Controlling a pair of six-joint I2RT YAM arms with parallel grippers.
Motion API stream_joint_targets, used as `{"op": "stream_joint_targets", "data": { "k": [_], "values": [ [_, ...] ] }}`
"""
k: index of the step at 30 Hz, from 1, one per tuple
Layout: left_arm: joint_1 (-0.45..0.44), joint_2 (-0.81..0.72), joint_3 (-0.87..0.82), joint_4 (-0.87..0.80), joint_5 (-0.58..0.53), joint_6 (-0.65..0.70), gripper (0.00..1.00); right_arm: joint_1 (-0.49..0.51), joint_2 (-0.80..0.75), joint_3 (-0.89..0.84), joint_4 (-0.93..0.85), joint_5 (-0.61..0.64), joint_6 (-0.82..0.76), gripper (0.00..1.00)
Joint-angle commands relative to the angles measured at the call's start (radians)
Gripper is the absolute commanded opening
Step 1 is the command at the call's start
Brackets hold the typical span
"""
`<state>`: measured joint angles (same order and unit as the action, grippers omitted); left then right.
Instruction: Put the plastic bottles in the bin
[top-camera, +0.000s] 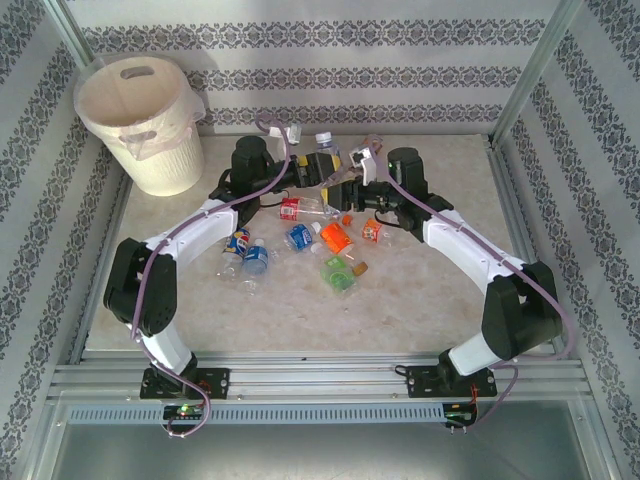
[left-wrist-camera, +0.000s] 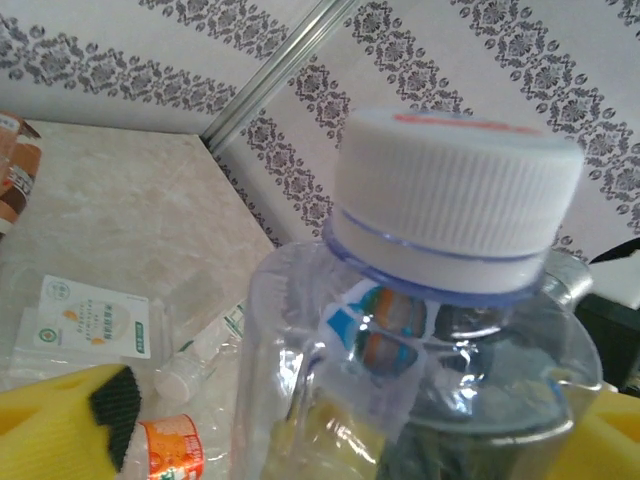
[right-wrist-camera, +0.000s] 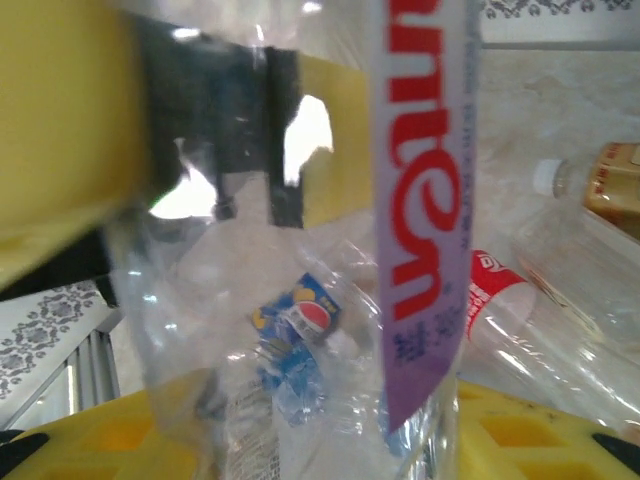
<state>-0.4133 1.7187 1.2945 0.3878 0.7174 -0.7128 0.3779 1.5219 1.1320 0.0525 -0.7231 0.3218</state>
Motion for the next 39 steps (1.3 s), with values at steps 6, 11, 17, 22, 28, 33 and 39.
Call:
{"op": "stream_joint_targets", "data": {
  "k": [6, 11, 17, 22, 28, 33, 39],
  "values": [
    [-0.013, 0.02, 0.03, 0.015, 0.053, -0.013, 0.64, 0.024, 0.023, 0.072, -0.051, -0.056, -0.053, 0.54],
    [-0.012, 0.005, 0.021, -0.001, 0.023, -0.006, 0.52, 0.021, 0.014, 0.074, -0.055, -0.047, -0.05, 0.61],
    [0.007, -0.037, 0.024, -0.093, -0.112, 0.045, 0.53, 0.009, -0.028, 0.073, -0.087, 0.007, -0.083, 0.92],
    [0.042, -0.104, 0.075, -0.303, -0.362, 0.196, 0.5, -0.021, -0.125, 0.032, -0.087, 0.166, -0.081, 0.98],
    [0.087, -0.197, 0.162, -0.447, -0.887, 0.448, 0.51, -0.068, -0.242, -0.056, -0.028, 0.442, 0.019, 0.98],
    [0.178, -0.217, 0.172, -0.313, -1.165, 0.514, 0.5, -0.098, -0.303, -0.148, 0.046, 0.579, 0.106, 0.98],
    [0.352, -0.186, 0.236, -0.161, -1.151, 0.495, 0.5, -0.111, -0.342, -0.199, 0.04, 0.634, 0.147, 0.98]
  ]
}}
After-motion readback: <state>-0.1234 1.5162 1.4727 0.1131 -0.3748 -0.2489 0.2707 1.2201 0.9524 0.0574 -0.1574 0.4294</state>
